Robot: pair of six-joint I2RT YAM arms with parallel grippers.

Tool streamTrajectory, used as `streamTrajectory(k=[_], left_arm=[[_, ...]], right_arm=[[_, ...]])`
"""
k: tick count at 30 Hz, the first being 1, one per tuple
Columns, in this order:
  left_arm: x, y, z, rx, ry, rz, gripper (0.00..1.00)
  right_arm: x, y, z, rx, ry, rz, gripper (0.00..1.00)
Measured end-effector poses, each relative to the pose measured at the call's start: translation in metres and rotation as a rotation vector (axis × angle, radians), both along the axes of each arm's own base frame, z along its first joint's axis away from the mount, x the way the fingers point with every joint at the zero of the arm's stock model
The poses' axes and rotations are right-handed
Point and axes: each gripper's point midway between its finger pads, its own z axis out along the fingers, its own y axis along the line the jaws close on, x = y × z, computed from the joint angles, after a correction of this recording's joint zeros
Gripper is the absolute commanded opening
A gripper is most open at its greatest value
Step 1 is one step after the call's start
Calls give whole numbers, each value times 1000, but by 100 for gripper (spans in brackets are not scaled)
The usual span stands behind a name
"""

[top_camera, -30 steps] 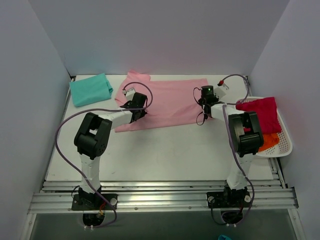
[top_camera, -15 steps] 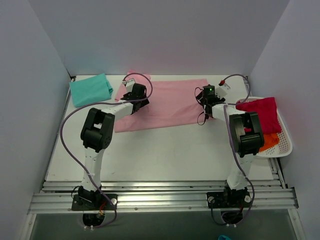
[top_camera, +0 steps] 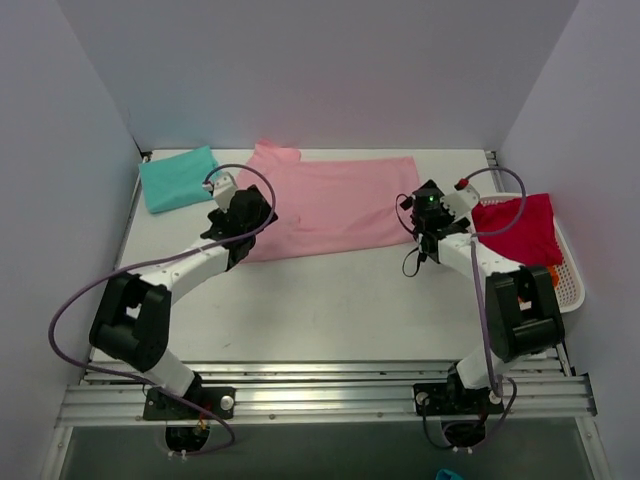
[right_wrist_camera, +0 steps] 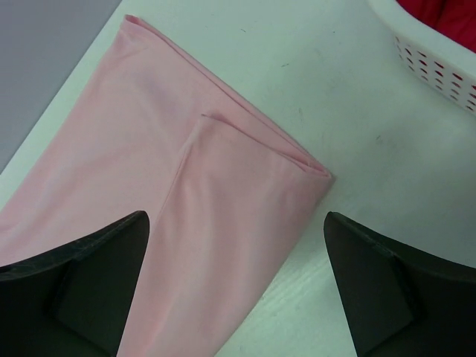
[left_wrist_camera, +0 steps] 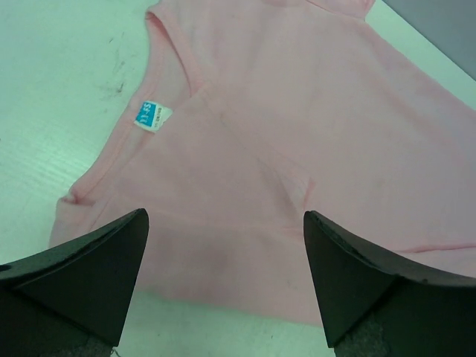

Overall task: Fold and stack the t-shirts
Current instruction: Fold the tshirt

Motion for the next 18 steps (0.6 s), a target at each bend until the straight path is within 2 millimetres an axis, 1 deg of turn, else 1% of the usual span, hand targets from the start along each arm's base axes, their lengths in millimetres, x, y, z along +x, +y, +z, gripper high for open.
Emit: streamTrajectory(k=[2,4,5,6,9,12,14,18], left_arm=[[-18,5,2,-15,-7,20,94],[-34,9,-8,-17,16,33,94],[-42,10,-16,-17,35,38,94],[-50,12,-25,-14,56,40,94],[-72,19,-51,-7,115,50,94],[-88,27,-72,4,162,60,94],[-92,29,-77,2,174,67,94],[-88,26,-74,-21,153,72,94]], right_arm=[[-15,5,6,3,-10,1,100],[-29,10,7,6,-10,15,100],[-37,13,2,7,3,25,100],[-42,15,1,11,4,31,100],[-59,13,-18,15,52,35,100],[-73,13,-40,28,107,55,99],[-78,14,-49,37,131,64,99],[-75,15,-60,60,148,73,98]])
